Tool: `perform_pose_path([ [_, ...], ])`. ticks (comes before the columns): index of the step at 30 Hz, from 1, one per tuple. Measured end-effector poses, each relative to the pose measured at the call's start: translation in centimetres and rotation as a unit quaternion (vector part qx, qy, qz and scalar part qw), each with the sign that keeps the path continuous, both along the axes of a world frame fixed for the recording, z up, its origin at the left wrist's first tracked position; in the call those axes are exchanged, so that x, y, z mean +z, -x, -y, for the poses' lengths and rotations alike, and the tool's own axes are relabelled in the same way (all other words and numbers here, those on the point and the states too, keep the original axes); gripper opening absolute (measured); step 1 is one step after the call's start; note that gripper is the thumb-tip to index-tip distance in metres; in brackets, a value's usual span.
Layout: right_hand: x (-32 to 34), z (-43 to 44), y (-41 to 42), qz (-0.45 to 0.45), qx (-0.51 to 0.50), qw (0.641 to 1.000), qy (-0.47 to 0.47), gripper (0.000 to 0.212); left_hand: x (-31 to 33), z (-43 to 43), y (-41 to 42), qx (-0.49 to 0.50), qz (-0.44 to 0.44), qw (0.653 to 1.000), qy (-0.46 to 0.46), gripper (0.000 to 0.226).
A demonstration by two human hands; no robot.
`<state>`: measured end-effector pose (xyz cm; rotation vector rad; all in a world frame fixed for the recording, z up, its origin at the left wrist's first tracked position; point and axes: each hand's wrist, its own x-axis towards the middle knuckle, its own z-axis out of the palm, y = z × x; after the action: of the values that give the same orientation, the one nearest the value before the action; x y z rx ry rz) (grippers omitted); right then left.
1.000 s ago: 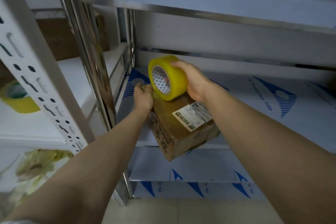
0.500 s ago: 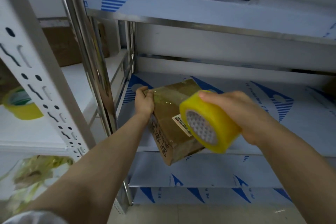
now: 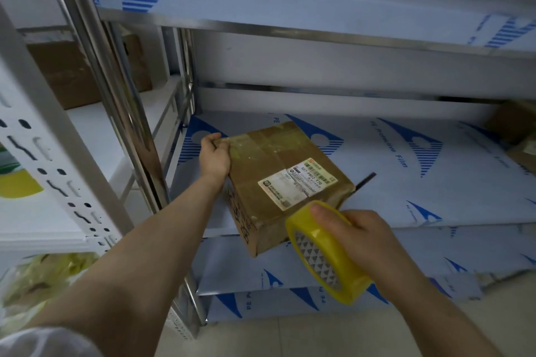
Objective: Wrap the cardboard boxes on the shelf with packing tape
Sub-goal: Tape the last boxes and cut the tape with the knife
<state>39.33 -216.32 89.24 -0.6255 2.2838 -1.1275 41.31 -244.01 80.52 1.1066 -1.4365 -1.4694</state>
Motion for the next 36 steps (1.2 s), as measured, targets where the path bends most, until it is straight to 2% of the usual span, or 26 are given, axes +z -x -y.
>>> perform_pose_path([
  [2, -1.7, -0.4, -0.3, -0.002, -0.009, 0.999, -0.03, 0.058, 0.0, -0.1, 0.0, -0.001, -0.003, 1.0, -0.001, 0.032],
  [5, -4.1, -0.5, -0.7, 0.013, -0.024, 0.999, -0.042, 0.049, 0.0, -0.1, 0.0, -0.001, 0.0, 1.0, 0.004, 0.033],
  [9, -6.5, -0.1, -1.0, 0.015, -0.028, 0.999, -0.028, 0.054, 0.2, -0.1, 0.0, -0.004, 0.013, 1.0, 0.014, 0.034],
  [12, -7.4, 0.5, -0.9, 0.017, -0.035, 0.999, -0.013, 0.056, 0.4, 0.0, -0.3, -0.025, 0.074, 0.996, 0.034, 0.036],
  [13, -7.6, 0.7, -0.8, 0.02, -0.037, 0.999, -0.009, 0.058, 0.6, 0.2, -0.3, -0.028, 0.148, 0.986, 0.067, 0.039],
  [14, -7.9, 0.9, -0.7, 0.026, -0.037, 0.999, -0.003, 0.061, 1.1, 0.3, -0.3, -0.026, 0.262, 0.957, 0.124, 0.041],
  [15, -8.0, 1.0, -0.7, 0.033, -0.036, 0.999, 0.002, 0.066, 1.8, 0.2, -0.1, -0.027, 0.371, 0.908, 0.192, 0.042],
  [16, -8.2, 1.2, -0.7, 0.037, -0.033, 0.999, 0.004, 0.068, 2.7, 0.0, 0.4, -0.038, 0.44, 0.857, 0.264, 0.044],
  [17, -8.3, 1.4, -0.7, 0.039, -0.031, 0.999, 0.007, 0.067, 3.5, -0.3, 1.1, -0.06, 0.466, 0.83, 0.301, 0.049],
  [19, -8.6, 1.8, -0.7, 0.047, -0.03, 0.998, 0.016, 0.064, 4.4, -1.4, 2.7, -0.125, 0.5, 0.804, 0.296, 0.07],
  [22, -8.8, 2.2, -0.6, 0.051, -0.033, 0.998, 0.015, 0.06, 3.4, -2.2, 4.2, -0.185, 0.574, 0.734, 0.311, 0.093],
  [23, -8.9, 2.4, -0.6, 0.05, -0.037, 0.998, 0.018, 0.059, 3.1, -1.9, 4.5, -0.191, 0.582, 0.723, 0.319, 0.095],
  [27, -8.6, 3.1, -0.9, 0.046, -0.044, 0.998, 0.012, 0.059, 3.7, -1.9, 4.6, -0.173, 0.571, 0.714, 0.366, 0.09],
  [29, -8.4, 3.4, -1.0, 0.06, -0.051, 0.997, 0.017, 0.051, 4.8, -3.5, 4.5, -0.156, 0.596, 0.676, 0.403, 0.076],
  [31, -8.3, 3.6, -1.1, 0.067, -0.055, 0.996, 0.024, 0.047, 5.1, -5.5, 4.0, -0.168, 0.62, 0.652, 0.402, 0.076],
  [34, -8.2, 3.6, -0.9, 0.076, -0.061, 0.995, 0.019, 0.044, 3.7, -8.1, 2.5, -0.228, 0.607, 0.695, 0.311, 0.103],
  [36, -8.2, 3.8, -0.9, 0.091, -0.057, 0.994, 0.024, 0.04, 2.9, -8.4, 2.0, -0.233, 0.592, 0.702, 0.32, 0.105],
])
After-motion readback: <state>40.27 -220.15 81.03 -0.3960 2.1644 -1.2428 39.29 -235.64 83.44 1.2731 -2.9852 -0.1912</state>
